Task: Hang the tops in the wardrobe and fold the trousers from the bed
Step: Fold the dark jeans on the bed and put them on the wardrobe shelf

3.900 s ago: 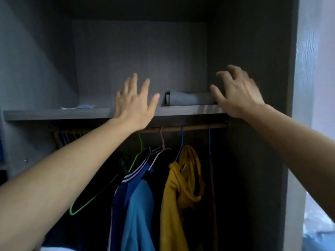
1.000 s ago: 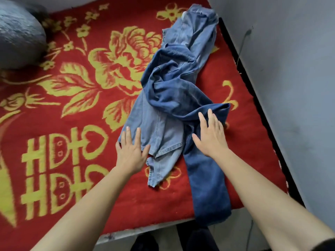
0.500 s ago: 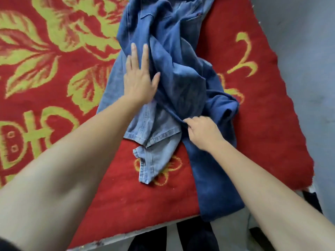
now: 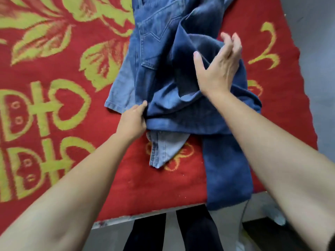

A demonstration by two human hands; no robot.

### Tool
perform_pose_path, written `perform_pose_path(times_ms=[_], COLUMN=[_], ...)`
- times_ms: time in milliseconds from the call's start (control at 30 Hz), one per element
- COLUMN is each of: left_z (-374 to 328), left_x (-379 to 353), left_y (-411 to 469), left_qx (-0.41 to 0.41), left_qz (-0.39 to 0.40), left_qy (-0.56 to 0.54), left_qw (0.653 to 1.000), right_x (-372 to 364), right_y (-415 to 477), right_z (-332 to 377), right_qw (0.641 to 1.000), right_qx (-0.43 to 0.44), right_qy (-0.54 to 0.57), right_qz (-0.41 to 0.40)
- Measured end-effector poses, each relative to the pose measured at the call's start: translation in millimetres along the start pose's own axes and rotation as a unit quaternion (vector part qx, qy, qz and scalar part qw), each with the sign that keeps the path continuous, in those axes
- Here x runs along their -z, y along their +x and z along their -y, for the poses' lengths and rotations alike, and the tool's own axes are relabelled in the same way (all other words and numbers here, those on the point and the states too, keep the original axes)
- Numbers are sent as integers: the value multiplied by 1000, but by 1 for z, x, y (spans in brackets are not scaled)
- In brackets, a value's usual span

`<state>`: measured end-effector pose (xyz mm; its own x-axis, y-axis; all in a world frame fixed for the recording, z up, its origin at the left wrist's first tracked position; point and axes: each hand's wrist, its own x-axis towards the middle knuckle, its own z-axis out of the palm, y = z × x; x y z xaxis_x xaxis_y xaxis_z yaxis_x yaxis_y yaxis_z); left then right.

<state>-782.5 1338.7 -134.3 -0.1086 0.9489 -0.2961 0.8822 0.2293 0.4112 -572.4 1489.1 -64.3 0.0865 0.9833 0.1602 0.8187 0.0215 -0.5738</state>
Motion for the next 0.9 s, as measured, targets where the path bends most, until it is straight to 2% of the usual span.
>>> perform_pose_path(times_ms=[167, 333, 467, 567, 633, 667, 700, 767, 800, 833, 867, 900], left_z=[24, 41, 40, 38, 35, 32, 30, 23, 21, 18, 15, 13], left_x=[-19, -13, 10, 37, 57, 67, 77, 94, 99, 100, 98, 93], left_y=[-47, -54, -20, 20, 48, 61, 75, 95, 103, 107, 106, 101], left_qx=[17, 162, 223, 280, 271, 254, 227, 144, 94, 48, 19, 11], left_qz=[7, 21, -100, -198, -234, -237, -232, -201, -167, -118, -57, 7], left_qy=[-26, -33, -120, -222, -272, -278, -267, -246, -249, -254, -253, -240], left_qw=[999, 986, 962, 913, 893, 896, 907, 937, 949, 959, 966, 971], right_x=[-37, -47, -41, -32, -27, -25, -20, -14, -14, -17, -21, -26], right_y=[38, 14, -18, -25, -23, -21, -17, -7, -1, 3, 6, 9], right_z=[42, 46, 29, 24, 24, 27, 32, 41, 44, 47, 53, 57], right_qw=[989, 945, 888, 885, 875, 861, 842, 820, 825, 836, 857, 877], right_qx=[12, 120, 170, 167, 176, 165, 130, -4, -37, -24, 37, 131], right_qy=[-46, -169, -221, -205, -220, -225, -224, -156, -136, -155, -209, -283], right_qz=[140, 253, 366, 382, 393, 425, 473, 551, 547, 525, 469, 367])
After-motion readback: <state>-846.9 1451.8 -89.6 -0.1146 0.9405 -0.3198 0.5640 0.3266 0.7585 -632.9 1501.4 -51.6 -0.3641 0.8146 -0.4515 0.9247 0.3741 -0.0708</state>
